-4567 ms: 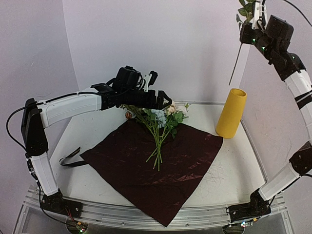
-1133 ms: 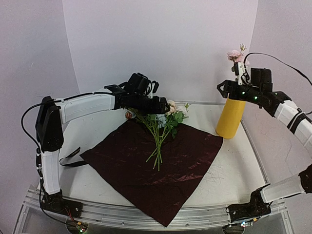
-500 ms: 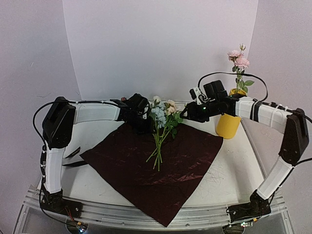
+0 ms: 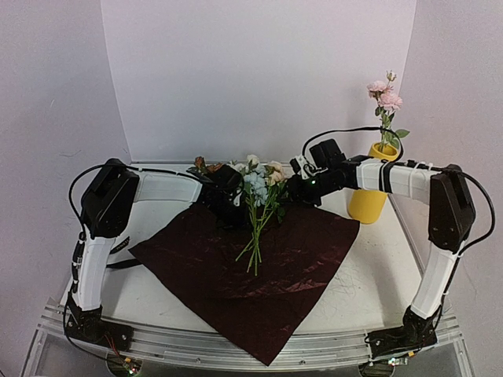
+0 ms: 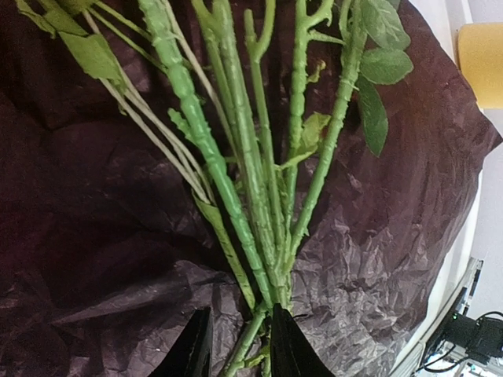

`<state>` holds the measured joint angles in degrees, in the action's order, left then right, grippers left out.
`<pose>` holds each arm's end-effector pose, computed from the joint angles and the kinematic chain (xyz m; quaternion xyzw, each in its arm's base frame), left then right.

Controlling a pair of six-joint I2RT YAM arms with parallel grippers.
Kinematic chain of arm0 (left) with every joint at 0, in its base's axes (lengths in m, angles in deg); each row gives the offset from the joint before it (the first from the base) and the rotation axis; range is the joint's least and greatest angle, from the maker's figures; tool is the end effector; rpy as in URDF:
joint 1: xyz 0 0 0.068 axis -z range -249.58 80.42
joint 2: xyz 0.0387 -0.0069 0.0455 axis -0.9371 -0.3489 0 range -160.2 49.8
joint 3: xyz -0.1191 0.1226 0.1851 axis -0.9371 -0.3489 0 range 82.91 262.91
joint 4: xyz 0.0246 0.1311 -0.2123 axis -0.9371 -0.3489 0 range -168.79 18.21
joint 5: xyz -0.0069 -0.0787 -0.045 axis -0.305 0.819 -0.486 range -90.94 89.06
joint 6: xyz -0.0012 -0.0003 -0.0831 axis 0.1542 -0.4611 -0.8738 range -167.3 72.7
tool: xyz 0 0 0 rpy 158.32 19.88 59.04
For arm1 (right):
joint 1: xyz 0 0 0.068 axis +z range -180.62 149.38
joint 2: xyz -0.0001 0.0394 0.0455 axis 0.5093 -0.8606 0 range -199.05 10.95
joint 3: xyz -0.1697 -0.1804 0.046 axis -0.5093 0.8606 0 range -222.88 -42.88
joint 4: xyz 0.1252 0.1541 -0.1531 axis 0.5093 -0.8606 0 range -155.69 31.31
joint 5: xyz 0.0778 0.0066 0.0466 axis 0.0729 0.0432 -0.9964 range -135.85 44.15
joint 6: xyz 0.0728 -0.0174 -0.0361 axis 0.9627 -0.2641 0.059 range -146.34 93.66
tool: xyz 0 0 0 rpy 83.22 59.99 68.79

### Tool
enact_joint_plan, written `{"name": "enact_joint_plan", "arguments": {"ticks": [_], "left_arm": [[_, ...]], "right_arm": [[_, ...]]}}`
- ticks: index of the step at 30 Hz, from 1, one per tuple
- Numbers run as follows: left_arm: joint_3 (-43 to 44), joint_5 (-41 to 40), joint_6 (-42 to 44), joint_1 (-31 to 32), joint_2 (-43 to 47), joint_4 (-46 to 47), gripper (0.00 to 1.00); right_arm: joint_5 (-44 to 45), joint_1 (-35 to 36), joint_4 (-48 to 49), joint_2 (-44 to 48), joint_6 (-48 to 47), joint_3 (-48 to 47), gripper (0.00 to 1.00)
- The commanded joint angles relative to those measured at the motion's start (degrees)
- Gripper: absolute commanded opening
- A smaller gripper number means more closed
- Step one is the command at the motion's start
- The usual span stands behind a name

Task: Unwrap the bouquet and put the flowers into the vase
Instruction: Pick up the fake flower from the wrapping paper.

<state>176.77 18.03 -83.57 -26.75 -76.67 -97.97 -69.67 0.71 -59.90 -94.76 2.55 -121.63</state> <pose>0.3263 -0.3348 0.1111 0.0986 0.9459 -0.2913 0.1035 0.3645 0.2562 0.2281 -0.1238 0.8370 0.4054 0.3461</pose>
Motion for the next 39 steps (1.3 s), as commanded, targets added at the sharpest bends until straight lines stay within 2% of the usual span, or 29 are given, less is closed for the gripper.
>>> {"name": "enact_joint_plan", "arguments": {"ticks": [1,11,18,21,24,28,39], "left_arm": [[4.23,3.82,0.79,0.20,-0.96,-0.30,0.26],[5.47,5.04,1.20,0.24,-2.05,-1.18,0.28],[7.42,1.54,-0.31,0.24,-3.61,-3.00,0.34],[8.60,0.92,-0.89,0.24,-3.87,-2.96,0.35],[9.77,0.41,-0.58,0.24,-3.95,-2.95,0.33],[11.36,0.50,-0.20,0.15,-4.53,-2.99,0.22],[9.76,-0.94,-0.49,0.08,-3.74,-3.00,0.26]], "right_arm": [[-2.52,0.29,-0.28,-1.24,1.01,-2.37,0.42],[-2.14,0.33,-0.28,-2.76,1.70,-2.66,0.41],[1.53,0.32,-0.27,-5.88,6.09,-4.70,0.29],[2.22,0.34,-0.23,-8.60,9.32,-6.42,0.31],[3.93,0.39,0.48,-10.47,13.45,-7.04,0.31],[5.21,0.37,4.09,-12.25,17.87,-6.78,0.31],[3.77,0.54,9.06,-17.44,23.59,-7.27,0.30]]}}
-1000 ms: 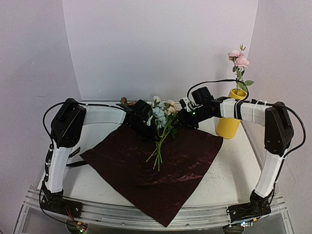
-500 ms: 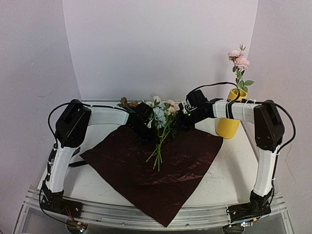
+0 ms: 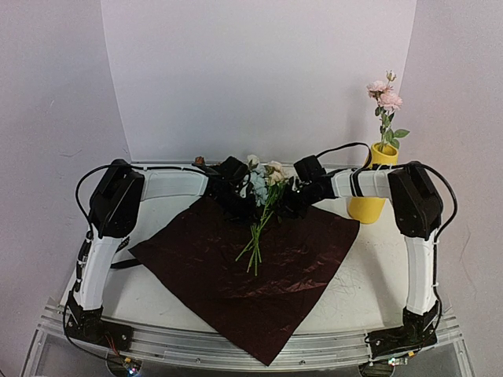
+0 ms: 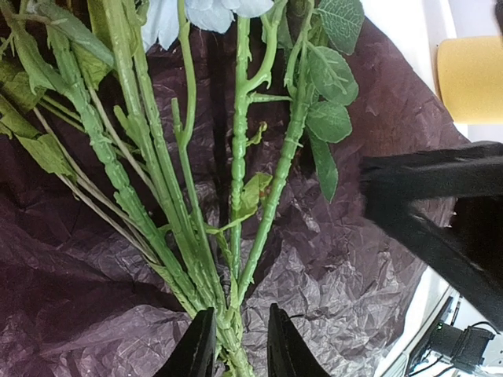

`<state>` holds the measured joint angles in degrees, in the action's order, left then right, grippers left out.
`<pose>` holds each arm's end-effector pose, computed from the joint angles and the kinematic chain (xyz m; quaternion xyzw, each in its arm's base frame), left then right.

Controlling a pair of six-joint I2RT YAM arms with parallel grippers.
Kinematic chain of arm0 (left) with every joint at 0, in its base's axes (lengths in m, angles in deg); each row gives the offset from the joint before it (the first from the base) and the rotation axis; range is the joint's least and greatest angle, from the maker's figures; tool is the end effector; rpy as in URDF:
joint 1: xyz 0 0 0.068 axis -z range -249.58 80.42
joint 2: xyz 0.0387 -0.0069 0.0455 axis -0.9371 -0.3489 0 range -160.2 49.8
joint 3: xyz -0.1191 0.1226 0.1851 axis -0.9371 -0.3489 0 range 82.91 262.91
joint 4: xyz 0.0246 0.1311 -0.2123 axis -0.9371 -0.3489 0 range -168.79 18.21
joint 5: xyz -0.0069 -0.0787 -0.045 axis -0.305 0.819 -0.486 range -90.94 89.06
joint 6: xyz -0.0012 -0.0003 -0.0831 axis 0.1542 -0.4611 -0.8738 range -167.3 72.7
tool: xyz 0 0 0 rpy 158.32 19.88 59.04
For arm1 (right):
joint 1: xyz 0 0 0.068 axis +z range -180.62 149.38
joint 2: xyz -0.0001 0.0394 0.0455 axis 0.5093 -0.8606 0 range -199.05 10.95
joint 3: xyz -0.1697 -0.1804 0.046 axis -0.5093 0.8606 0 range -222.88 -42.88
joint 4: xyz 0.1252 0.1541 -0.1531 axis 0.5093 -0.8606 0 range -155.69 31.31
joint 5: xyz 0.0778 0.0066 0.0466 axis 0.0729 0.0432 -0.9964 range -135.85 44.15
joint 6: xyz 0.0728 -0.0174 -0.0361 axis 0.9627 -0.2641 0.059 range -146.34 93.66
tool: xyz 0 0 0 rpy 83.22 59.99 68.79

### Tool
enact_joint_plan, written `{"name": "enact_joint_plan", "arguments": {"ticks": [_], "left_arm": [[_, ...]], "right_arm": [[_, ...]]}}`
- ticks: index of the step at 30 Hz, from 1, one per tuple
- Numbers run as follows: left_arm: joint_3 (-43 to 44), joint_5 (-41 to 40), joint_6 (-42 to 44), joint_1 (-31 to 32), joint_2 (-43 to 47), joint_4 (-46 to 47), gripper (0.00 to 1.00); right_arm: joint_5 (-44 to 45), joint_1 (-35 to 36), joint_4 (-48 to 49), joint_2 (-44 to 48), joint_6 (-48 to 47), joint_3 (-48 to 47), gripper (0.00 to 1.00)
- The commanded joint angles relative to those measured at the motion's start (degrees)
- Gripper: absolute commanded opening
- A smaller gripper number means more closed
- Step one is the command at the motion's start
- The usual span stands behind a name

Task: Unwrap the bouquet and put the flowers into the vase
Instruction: Pick up the fake flower from the wrapping paper.

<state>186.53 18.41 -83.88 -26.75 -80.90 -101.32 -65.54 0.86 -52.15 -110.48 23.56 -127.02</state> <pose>0.3441 -0.3519 0.1254 0.0996 0.9402 -0.3048 0.1150 0.4057 0.2771 0.1537 0.0537 0.8589 0.4303 0.2724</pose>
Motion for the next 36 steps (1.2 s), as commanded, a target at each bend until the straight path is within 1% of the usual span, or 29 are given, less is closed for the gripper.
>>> {"name": "enact_joint_plan", "arguments": {"ticks": [1,4,7,14,17,19,23,26,29,31,36], "left_arm": [[-0.19,-1.45,-0.07,0.05,0.61,0.35,0.27],[-0.10,-1.43,0.48,0.06,0.67,0.35,0.31],[0.68,-1.57,0.94,0.04,0.07,0.37,0.34],[1.76,-1.42,0.86,-0.25,-1.46,0.35,0.34],[1.66,-1.34,0.89,-0.37,-1.77,0.35,0.32],[1.51,-1.10,0.95,-0.53,-2.00,0.35,0.30],[1.55,-1.08,1.32,-0.69,-2.23,0.34,0.28],[1.20,-1.40,1.49,-0.90,-2.20,0.35,0.27],[0.90,-1.54,1.80,-1.13,-2.12,0.35,0.26],[0.89,-1.43,2.02,-1.32,-2.03,0.30,0.26],[0.69,-2.04,2.63,-1.53,-0.89,-0.27,0.19]], "right_arm": [[-0.35,0.43,1.39,-2.03,2.80,-1.88,0.30],[-0.26,0.44,1.98,-2.94,3.29,-1.95,0.30],[-0.63,0.53,2.45,-4.24,3.83,-2.83,0.30],[-1.02,0.47,2.75,-7.63,5.58,-6.11,0.29],[-1.04,0.44,2.86,-8.60,6.51,-6.89,0.26],[-1.25,0.49,2.94,-9.33,6.87,-7.43,0.20],[-1.60,0.50,3.11,-9.63,7.21,-7.70,0.14],[-1.81,0.46,3.21,-9.45,7.21,-7.66,0.06],[-1.94,0.50,3.28,-9.41,7.47,-7.63,0.05],[-1.88,0.53,3.30,-9.31,7.78,-7.57,0.00],[-0.04,0.45,3.30,-6.21,7.61,-6.26,0.00]]}}
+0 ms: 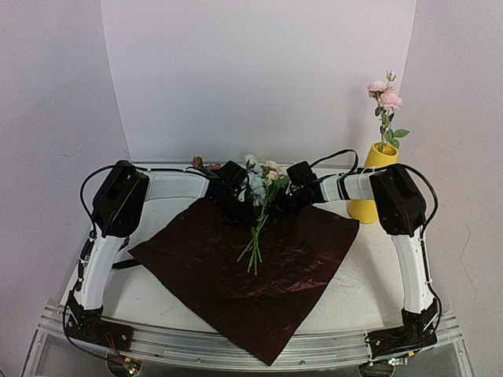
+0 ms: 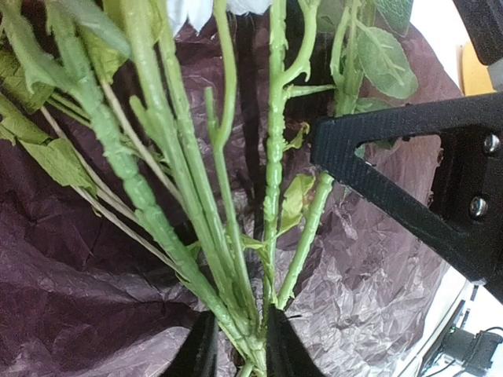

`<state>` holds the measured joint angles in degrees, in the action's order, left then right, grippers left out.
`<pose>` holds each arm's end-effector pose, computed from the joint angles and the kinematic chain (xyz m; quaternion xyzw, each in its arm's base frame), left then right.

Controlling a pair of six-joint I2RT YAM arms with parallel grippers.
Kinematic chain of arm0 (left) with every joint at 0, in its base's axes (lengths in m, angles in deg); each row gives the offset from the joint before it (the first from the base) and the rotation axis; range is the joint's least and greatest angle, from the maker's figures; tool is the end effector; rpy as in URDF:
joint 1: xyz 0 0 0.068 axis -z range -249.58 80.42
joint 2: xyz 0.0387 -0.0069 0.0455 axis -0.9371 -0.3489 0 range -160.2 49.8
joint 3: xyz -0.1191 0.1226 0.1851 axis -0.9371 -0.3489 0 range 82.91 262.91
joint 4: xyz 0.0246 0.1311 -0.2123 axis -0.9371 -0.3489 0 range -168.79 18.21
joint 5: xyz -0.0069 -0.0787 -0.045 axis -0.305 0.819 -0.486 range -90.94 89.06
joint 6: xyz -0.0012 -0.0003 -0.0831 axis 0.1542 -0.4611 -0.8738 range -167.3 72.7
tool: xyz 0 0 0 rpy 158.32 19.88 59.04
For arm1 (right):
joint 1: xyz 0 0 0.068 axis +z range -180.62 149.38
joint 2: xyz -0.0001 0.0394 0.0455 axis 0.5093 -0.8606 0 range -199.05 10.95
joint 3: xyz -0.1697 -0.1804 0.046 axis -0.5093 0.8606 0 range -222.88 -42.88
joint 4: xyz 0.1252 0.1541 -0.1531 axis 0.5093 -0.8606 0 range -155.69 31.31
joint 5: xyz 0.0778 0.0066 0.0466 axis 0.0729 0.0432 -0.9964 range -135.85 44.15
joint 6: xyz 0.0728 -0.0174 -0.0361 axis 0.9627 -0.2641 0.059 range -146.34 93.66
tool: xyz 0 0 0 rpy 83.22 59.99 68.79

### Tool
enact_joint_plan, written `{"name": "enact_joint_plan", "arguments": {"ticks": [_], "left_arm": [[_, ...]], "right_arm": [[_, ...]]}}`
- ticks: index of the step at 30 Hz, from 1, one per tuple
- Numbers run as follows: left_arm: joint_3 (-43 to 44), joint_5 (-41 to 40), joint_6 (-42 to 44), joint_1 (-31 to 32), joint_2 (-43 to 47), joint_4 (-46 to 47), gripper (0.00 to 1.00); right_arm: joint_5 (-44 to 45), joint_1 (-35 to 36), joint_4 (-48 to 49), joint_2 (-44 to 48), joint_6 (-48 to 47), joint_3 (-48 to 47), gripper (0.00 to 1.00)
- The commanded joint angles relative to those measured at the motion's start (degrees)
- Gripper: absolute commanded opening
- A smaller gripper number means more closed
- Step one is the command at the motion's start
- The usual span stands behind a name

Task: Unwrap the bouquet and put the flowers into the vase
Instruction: Pick up the fake flower from the wrapping paper.

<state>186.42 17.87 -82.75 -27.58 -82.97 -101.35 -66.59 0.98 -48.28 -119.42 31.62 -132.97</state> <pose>0.3495 -0.3463 0.1076 0.0981 0.9462 -0.2887 0.1083 0.4267 0.2927 0.1222 0.1064 0.8494 0.4578 0.2401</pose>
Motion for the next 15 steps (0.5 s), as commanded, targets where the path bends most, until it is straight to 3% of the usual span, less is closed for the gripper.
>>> {"name": "enact_joint_plan", "arguments": {"ticks": [1,7,15], "left_arm": [[0.68,-2.64,1.60,-0.74,1.69,-0.58,0.17],[-1.45,-5.88,3.03,-1.26,5.11,-1.37,0.13],[-2.41,-5.08,4.32,-1.29,6.97,-1.84,0.12]], "right_arm": [[1.63,0.31,-0.57,3.91,-0.59,0.32,0.00],[5.21,0.30,-1.55,10.71,-0.63,4.28,0.00],[3.01,0.23,-10.03,12.06,-6.32,1.05,0.00]]}}
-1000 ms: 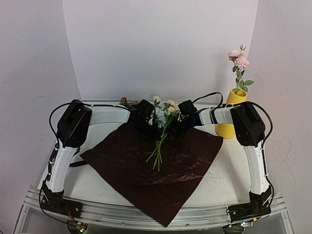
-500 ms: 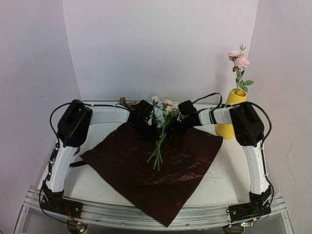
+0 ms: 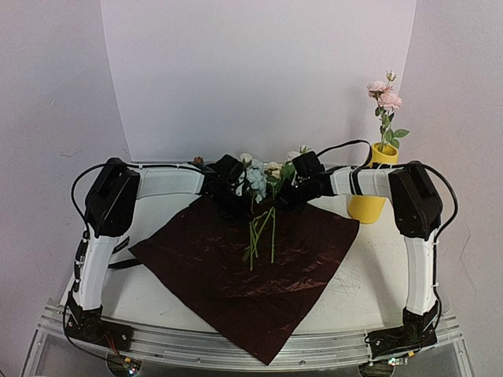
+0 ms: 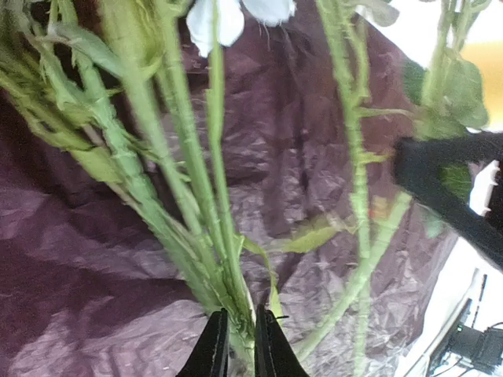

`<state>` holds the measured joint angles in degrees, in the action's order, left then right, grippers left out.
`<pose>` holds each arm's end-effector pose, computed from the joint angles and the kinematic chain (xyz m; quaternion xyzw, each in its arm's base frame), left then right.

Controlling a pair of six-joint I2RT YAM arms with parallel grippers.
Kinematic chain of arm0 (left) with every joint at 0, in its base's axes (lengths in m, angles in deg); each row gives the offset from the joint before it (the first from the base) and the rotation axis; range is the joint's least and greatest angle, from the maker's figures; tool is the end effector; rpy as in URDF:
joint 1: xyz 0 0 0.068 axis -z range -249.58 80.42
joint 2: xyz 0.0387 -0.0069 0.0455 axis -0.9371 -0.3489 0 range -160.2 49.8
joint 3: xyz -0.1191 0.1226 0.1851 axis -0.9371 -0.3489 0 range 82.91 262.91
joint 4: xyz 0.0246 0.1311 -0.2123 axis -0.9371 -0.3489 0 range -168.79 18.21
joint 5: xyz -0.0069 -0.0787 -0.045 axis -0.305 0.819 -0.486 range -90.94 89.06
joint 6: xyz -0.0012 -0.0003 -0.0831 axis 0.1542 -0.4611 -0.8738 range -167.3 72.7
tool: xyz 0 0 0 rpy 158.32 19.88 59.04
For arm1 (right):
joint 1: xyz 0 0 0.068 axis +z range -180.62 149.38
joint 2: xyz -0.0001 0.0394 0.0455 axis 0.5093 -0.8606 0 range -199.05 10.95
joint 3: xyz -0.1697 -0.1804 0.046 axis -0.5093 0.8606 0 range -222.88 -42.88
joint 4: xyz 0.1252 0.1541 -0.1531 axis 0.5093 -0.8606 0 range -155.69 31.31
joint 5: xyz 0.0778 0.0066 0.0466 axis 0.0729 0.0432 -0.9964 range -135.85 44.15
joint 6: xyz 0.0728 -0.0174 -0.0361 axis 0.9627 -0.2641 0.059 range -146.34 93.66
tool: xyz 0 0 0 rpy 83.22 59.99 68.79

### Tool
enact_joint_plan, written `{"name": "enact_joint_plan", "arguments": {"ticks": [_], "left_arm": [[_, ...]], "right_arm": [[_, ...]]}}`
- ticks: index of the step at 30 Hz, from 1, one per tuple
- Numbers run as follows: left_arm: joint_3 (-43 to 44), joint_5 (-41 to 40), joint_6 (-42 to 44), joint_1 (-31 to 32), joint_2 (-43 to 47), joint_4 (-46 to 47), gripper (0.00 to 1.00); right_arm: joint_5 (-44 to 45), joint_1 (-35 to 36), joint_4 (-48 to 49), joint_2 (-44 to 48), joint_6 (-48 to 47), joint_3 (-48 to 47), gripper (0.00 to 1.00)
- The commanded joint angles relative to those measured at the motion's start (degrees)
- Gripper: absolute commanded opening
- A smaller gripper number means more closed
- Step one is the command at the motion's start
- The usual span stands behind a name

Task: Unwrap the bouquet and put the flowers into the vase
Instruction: Pick up the fake flower from the wrapping paper.

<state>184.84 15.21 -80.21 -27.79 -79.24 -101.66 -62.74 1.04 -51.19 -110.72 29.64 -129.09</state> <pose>0.3489 -0.3391 0.1283 0.1132 0.9433 -0.2778 0.1419 0.4135 0.2798 0.1659 0.1046 0.8446 0.4438 0.2807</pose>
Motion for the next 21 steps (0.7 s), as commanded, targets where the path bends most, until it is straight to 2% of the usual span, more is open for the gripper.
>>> {"name": "enact_joint_plan", "arguments": {"ticks": [1,5,9,21], "left_arm": [[-0.83,-2.32,1.91,-1.08,3.48,-1.58,0.12],[-0.46,-1.09,2.61,-1.10,3.93,-1.60,0.12],[-0.38,0.29,2.74,-1.10,4.03,-1.82,0.12],[-2.24,1.06,2.11,-1.10,5.61,-2.12,0.12]], "right_arm": [[-1.15,0.16,-8.59,3.34,-5.18,-3.40,0.00],[-0.87,0.19,-14.06,3.94,-9.73,-5.17,0.00],[-0.30,0.21,-15.44,5.77,-13.84,-4.71,0.00],[-7.49,0.16,-20.80,5.74,-20.75,-6.46,0.00]]}}
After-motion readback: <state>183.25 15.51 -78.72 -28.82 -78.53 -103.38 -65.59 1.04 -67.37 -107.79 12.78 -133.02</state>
